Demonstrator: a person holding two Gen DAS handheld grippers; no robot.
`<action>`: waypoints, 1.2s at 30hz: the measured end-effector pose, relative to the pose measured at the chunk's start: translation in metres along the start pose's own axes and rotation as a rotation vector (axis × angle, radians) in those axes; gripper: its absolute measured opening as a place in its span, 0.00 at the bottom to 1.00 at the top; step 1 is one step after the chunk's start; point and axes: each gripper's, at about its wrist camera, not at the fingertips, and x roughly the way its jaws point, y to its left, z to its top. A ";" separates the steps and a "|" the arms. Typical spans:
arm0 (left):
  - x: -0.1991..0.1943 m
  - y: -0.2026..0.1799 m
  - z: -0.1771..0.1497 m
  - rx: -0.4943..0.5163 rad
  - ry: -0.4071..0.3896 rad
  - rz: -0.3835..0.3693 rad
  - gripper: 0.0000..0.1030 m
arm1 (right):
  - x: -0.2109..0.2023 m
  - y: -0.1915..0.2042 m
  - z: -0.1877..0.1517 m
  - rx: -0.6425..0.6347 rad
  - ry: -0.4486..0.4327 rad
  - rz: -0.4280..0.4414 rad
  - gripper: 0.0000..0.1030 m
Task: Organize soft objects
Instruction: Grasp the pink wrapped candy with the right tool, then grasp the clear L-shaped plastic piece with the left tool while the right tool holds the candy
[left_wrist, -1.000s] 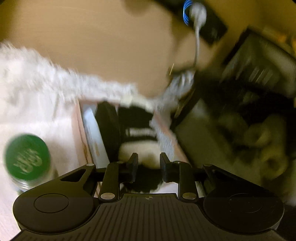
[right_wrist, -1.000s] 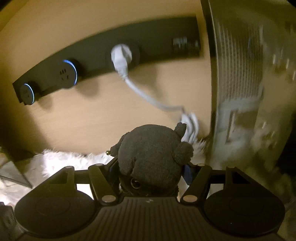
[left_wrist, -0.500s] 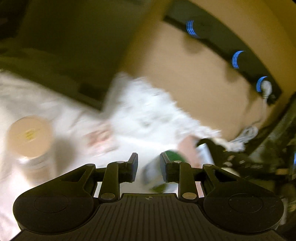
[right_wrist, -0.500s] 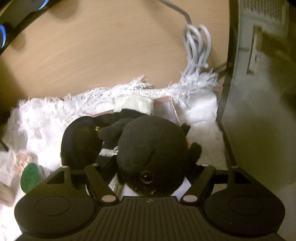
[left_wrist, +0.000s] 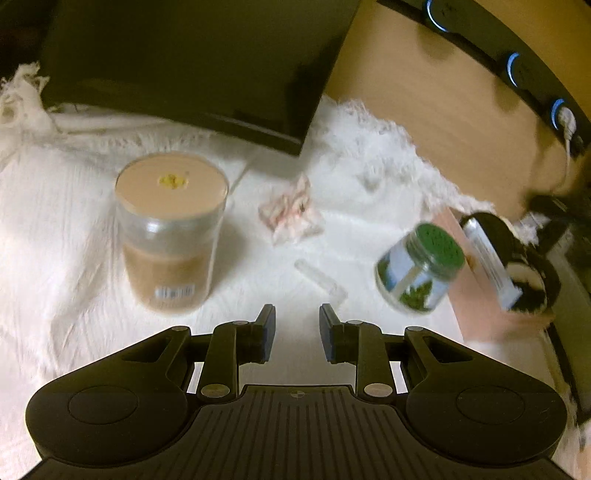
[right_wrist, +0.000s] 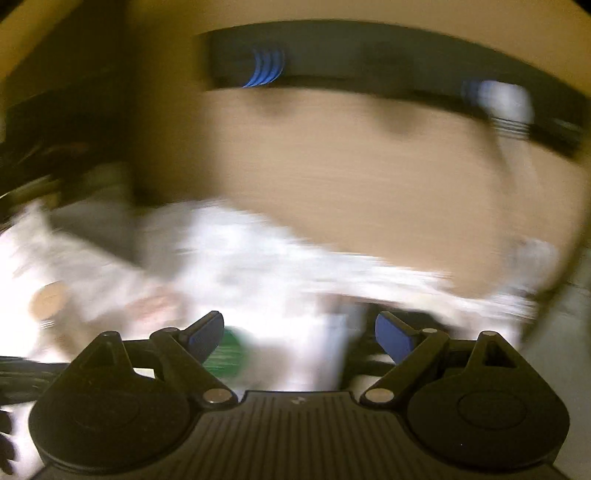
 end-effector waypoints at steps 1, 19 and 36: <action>-0.002 0.002 -0.003 0.006 0.008 -0.009 0.28 | 0.012 0.018 0.004 -0.006 0.018 0.051 0.87; -0.034 0.032 -0.029 0.115 0.087 -0.068 0.28 | 0.201 0.150 0.017 0.036 0.323 0.142 0.20; 0.059 -0.026 0.031 0.332 0.076 -0.085 0.29 | -0.008 0.040 -0.066 0.107 0.195 0.007 0.18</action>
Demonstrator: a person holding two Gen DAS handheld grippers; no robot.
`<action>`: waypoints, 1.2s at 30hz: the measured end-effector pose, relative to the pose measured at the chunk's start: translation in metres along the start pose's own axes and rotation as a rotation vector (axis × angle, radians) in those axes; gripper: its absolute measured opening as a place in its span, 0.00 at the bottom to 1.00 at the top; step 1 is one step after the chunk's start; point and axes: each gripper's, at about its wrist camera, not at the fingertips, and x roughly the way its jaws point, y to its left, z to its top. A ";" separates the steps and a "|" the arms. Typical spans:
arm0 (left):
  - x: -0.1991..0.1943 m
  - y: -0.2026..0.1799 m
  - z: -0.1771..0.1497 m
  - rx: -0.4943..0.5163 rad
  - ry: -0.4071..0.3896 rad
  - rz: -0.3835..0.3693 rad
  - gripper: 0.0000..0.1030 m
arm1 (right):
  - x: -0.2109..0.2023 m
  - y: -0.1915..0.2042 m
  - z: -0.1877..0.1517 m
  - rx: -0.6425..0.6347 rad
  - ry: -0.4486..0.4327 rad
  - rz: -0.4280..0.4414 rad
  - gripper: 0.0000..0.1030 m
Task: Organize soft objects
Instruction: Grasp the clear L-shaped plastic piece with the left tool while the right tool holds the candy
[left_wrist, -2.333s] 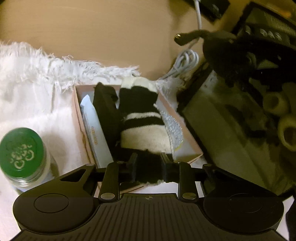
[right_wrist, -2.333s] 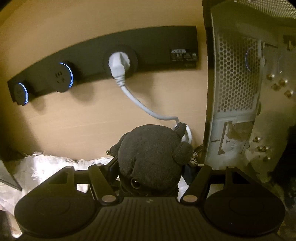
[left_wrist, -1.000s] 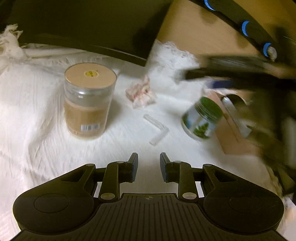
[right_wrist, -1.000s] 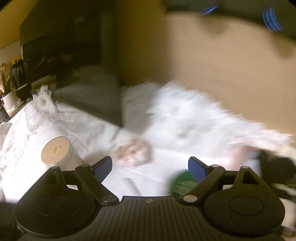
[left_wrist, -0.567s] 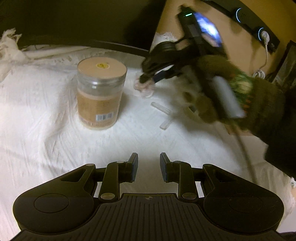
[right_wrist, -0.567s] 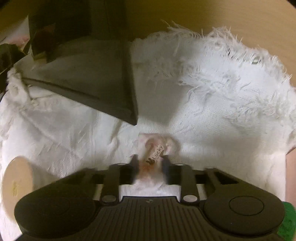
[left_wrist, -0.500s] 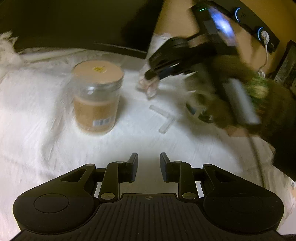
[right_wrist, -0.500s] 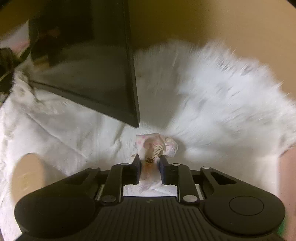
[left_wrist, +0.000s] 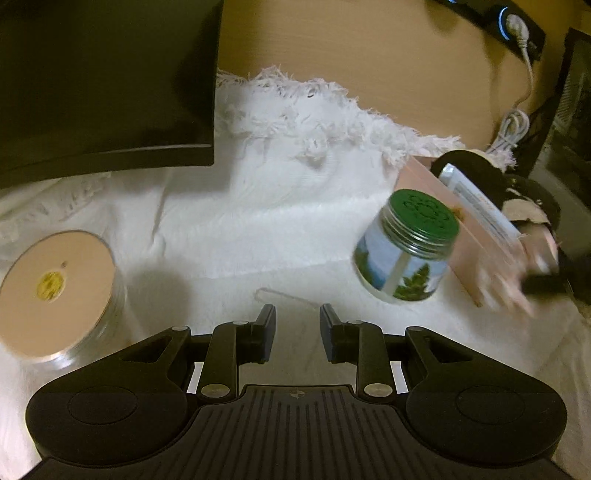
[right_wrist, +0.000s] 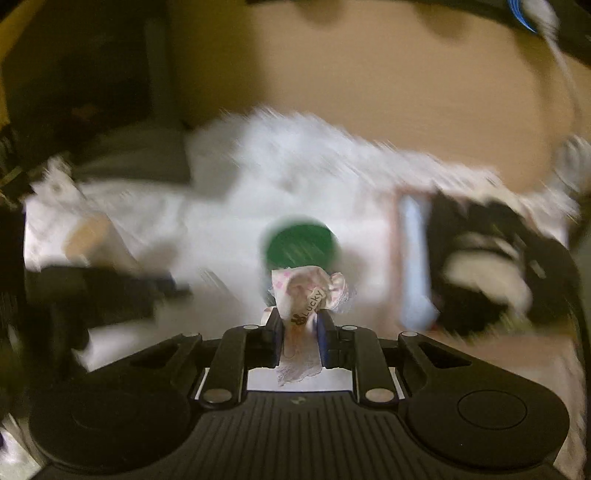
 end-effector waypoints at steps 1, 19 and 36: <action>0.004 0.001 0.001 0.001 0.003 0.000 0.28 | 0.001 -0.005 -0.008 0.007 0.013 -0.022 0.18; 0.032 -0.011 0.004 0.035 0.095 -0.005 0.29 | -0.003 -0.010 -0.044 0.026 0.039 -0.051 0.18; 0.041 -0.021 -0.002 0.107 0.130 0.028 0.29 | 0.002 -0.007 -0.045 0.000 0.049 -0.021 0.18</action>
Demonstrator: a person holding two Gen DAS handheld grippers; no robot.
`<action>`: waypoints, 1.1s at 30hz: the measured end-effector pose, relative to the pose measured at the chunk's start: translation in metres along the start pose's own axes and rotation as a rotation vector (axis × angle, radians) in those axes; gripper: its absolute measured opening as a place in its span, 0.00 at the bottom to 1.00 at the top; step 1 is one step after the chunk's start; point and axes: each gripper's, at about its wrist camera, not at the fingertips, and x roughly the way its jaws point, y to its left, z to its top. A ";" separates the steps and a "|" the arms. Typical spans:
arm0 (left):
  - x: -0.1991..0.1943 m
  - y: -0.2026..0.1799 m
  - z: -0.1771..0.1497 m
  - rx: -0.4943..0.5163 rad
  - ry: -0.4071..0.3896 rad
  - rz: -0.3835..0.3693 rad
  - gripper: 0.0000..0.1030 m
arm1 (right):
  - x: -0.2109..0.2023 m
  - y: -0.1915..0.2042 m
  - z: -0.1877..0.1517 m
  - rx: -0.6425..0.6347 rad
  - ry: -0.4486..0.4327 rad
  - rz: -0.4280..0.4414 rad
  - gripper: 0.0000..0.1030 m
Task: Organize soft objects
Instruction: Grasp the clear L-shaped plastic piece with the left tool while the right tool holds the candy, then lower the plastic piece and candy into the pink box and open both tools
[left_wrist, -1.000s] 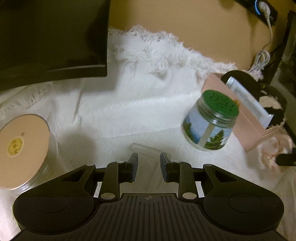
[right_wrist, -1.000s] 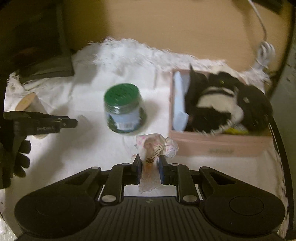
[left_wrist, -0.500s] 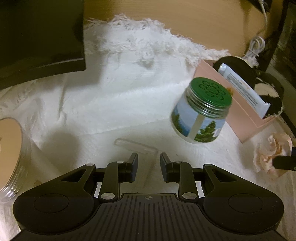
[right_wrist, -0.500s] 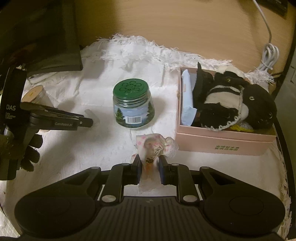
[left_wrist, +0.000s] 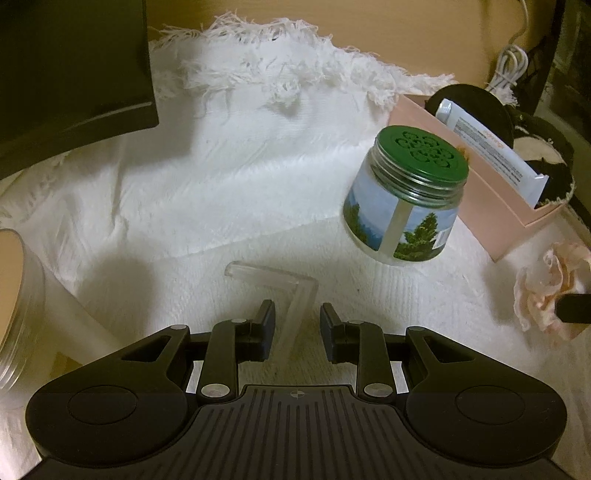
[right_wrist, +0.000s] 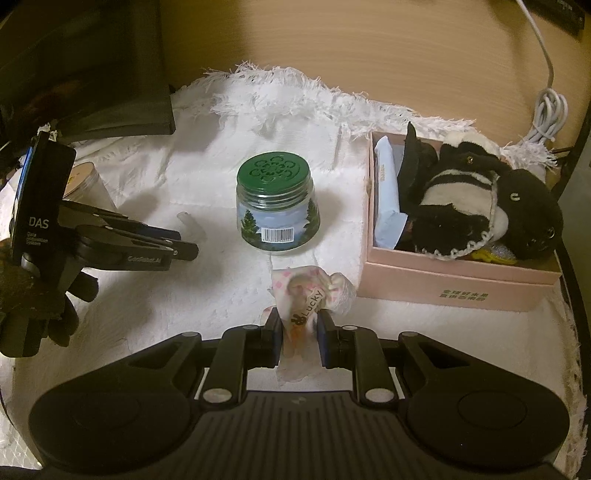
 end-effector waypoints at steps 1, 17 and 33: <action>0.000 -0.001 0.000 0.007 0.001 0.006 0.29 | 0.001 -0.001 0.000 0.001 0.004 0.005 0.18; -0.003 0.009 -0.001 -0.120 -0.005 0.020 0.14 | -0.013 0.001 0.004 -0.035 -0.044 0.026 0.18; -0.088 -0.041 0.070 -0.080 -0.318 -0.144 0.14 | -0.090 -0.082 0.097 0.061 -0.302 -0.013 0.18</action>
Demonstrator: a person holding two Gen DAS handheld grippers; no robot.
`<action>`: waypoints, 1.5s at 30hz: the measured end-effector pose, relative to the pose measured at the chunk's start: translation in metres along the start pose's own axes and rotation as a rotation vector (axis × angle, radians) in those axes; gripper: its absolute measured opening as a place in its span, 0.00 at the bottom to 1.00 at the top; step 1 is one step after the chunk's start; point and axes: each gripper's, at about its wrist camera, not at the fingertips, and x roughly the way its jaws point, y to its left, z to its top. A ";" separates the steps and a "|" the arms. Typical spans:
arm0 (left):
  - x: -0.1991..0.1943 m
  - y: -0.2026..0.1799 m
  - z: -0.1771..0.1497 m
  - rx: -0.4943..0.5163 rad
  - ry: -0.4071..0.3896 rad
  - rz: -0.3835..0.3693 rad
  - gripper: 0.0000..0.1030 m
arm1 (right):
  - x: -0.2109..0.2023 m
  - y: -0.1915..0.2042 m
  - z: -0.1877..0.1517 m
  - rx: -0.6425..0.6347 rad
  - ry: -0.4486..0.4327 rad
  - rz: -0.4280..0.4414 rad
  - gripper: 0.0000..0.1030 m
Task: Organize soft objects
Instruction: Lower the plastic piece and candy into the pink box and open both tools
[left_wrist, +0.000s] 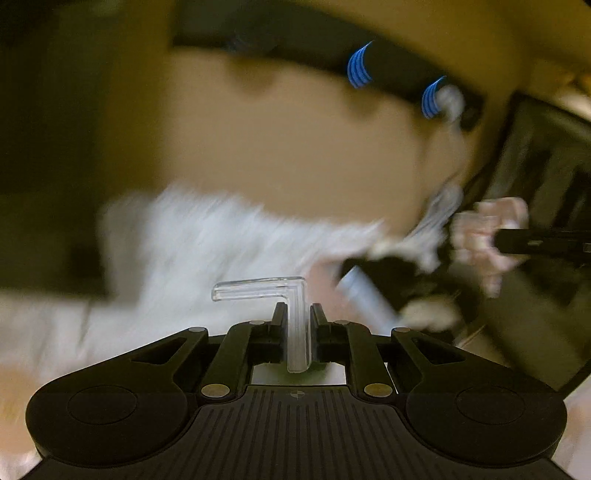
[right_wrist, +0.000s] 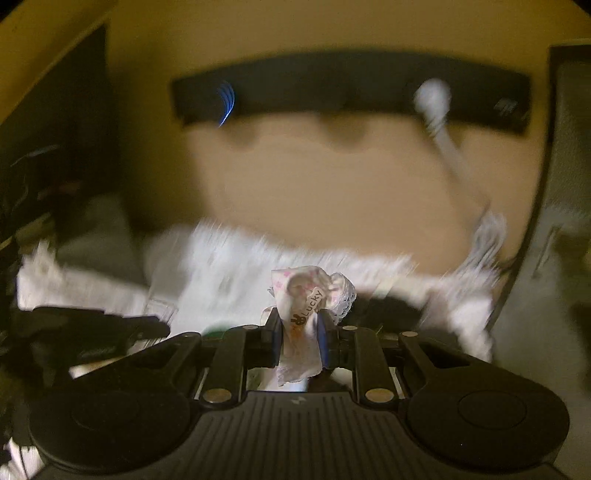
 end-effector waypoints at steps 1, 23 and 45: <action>0.001 -0.009 0.009 0.009 -0.019 -0.026 0.14 | -0.002 -0.009 0.010 0.005 -0.023 -0.016 0.18; 0.137 -0.119 -0.010 0.027 0.144 -0.191 0.18 | 0.059 -0.119 0.005 0.327 0.121 -0.028 0.18; 0.109 -0.094 -0.005 -0.067 0.102 -0.140 0.18 | 0.108 -0.086 0.005 0.241 0.165 -0.035 0.67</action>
